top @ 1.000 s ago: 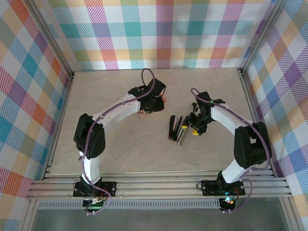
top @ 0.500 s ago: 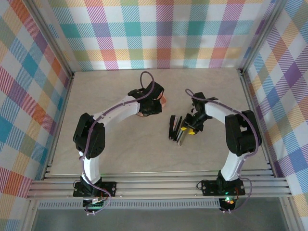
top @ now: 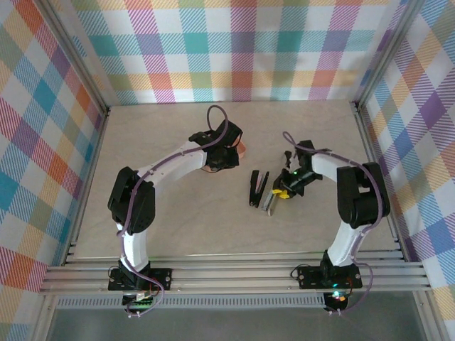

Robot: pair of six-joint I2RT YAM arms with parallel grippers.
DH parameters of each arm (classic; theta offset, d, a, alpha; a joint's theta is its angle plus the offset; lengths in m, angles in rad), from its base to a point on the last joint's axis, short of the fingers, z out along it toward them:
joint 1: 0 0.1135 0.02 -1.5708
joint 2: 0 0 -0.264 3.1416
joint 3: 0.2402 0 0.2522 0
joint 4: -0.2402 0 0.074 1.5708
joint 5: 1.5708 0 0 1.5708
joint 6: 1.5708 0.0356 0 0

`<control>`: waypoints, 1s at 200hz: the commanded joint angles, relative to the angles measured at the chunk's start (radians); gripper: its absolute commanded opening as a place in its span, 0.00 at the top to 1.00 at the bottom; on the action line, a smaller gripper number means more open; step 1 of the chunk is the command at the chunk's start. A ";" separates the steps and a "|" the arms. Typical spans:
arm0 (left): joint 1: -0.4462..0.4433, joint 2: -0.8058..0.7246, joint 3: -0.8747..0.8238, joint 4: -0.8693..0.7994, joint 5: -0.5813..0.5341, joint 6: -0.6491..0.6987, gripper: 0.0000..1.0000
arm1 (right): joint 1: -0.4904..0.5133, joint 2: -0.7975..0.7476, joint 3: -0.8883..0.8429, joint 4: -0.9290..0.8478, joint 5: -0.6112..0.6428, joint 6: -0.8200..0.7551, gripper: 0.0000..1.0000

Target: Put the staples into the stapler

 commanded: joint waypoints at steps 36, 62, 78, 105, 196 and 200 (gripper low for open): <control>-0.006 -0.034 -0.005 0.035 0.001 0.011 0.90 | -0.130 -0.038 -0.067 0.026 -0.162 -0.127 1.00; -0.011 -0.024 -0.003 0.040 0.004 0.009 0.90 | -0.147 -0.041 -0.059 -0.028 -0.050 -0.115 0.97; -0.014 -0.019 0.002 0.042 0.008 0.010 0.90 | -0.173 -0.025 -0.072 -0.023 -0.046 -0.097 0.97; -0.020 -0.005 0.009 0.050 0.029 0.025 0.90 | -0.201 -0.008 -0.074 -0.012 -0.092 -0.117 0.98; -0.161 0.275 0.276 0.041 0.414 0.514 0.46 | -0.201 0.013 -0.045 -0.031 -0.092 -0.146 0.98; -0.167 0.286 0.290 0.028 0.408 0.538 0.46 | -0.201 0.014 -0.045 -0.031 -0.094 -0.146 0.98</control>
